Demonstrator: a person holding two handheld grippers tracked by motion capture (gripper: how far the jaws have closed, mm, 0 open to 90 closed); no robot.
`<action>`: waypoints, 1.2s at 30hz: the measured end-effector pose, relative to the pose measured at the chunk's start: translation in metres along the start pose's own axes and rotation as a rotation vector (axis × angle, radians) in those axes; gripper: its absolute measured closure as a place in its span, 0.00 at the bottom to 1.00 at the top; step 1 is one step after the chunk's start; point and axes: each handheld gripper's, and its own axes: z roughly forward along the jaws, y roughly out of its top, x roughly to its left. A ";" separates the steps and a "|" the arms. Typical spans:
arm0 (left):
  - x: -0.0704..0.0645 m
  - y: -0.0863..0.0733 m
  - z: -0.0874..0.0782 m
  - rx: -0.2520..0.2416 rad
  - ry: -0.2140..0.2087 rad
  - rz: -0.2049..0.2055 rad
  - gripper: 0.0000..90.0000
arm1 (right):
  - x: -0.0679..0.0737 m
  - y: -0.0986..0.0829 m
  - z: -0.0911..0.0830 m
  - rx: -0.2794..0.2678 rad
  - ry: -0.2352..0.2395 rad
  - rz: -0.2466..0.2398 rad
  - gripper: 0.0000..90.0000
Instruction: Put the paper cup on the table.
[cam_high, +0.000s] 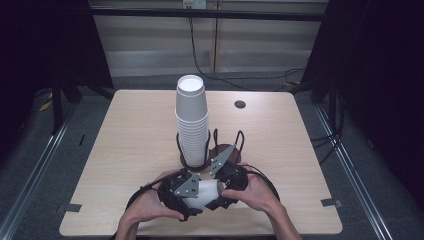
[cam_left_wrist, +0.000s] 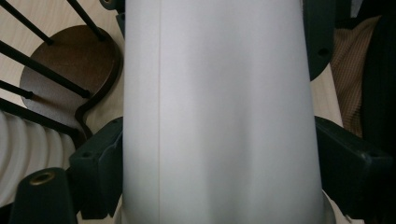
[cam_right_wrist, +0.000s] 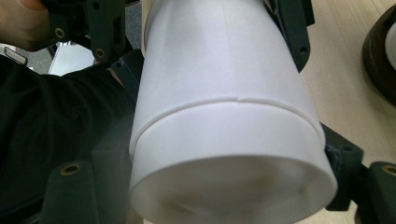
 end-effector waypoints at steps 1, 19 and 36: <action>0.001 0.000 -0.001 -0.004 0.003 0.013 0.16 | 0.000 0.000 0.000 0.001 0.002 -0.001 0.26; 0.004 -0.008 -0.035 -0.256 0.057 -0.005 0.18 | 0.004 0.001 -0.006 0.006 -0.052 -0.020 0.27; 0.011 -0.042 -0.050 -0.399 0.141 -0.213 0.17 | -0.007 -0.024 -0.028 -0.162 -0.099 0.077 0.27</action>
